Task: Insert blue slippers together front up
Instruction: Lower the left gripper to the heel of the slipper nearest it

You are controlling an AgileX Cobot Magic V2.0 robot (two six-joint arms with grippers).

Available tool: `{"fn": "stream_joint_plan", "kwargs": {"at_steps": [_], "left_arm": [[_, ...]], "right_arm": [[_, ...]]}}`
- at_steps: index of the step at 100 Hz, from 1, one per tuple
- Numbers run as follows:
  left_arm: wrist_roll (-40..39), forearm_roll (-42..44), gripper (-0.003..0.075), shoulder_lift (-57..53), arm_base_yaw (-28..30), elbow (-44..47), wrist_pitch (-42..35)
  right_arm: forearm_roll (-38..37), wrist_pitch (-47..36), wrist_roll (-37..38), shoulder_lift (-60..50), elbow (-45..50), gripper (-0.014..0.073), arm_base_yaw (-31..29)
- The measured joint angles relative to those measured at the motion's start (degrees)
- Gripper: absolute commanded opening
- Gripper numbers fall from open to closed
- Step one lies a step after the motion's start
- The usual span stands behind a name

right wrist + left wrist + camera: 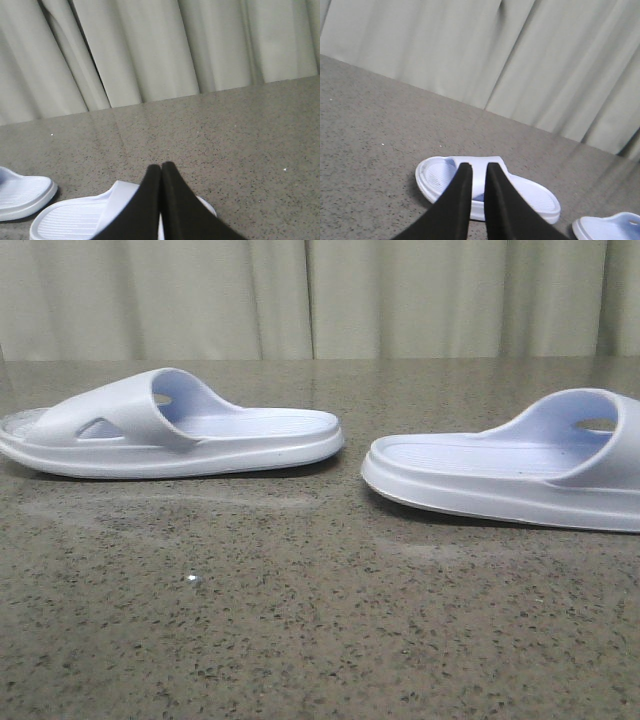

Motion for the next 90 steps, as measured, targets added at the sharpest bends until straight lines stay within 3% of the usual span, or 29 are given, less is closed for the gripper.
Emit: {"fn": "stream_joint_plan", "kwargs": {"at_steps": [18,35,44,53,68,77,90], "left_arm": [[-0.28,0.21,0.0016,11.76,0.00,-9.13,6.00],[-0.42,-1.42,0.0016,17.88,0.00,-10.52,7.17],[-0.42,-1.79,0.0029,19.71,0.00,-10.52,8.53],[-0.42,-1.92,0.0115,21.01,0.00,-10.52,9.59],[-0.42,-2.62,0.0395,21.54,0.00,-10.52,10.81],[-0.42,-3.57,0.0516,21.54,0.00,-10.52,11.71],[-0.42,-4.05,0.0529,21.54,0.00,-10.52,11.91]], "right_arm": [[0.22,7.82,0.00,7.60,-8.10,-0.0078,0.00],[0.22,11.35,0.00,11.76,-8.98,-0.0072,0.00],[0.44,12.93,0.00,12.87,-8.98,-0.0012,0.00],[1.18,13.17,0.00,13.15,-8.98,0.0112,0.00],[2.37,13.26,0.00,13.23,-8.98,0.0346,0.00],[2.36,13.15,0.00,13.23,-8.98,0.0388,0.00],[2.62,12.67,0.00,13.23,-8.98,0.0386,0.00]]}}
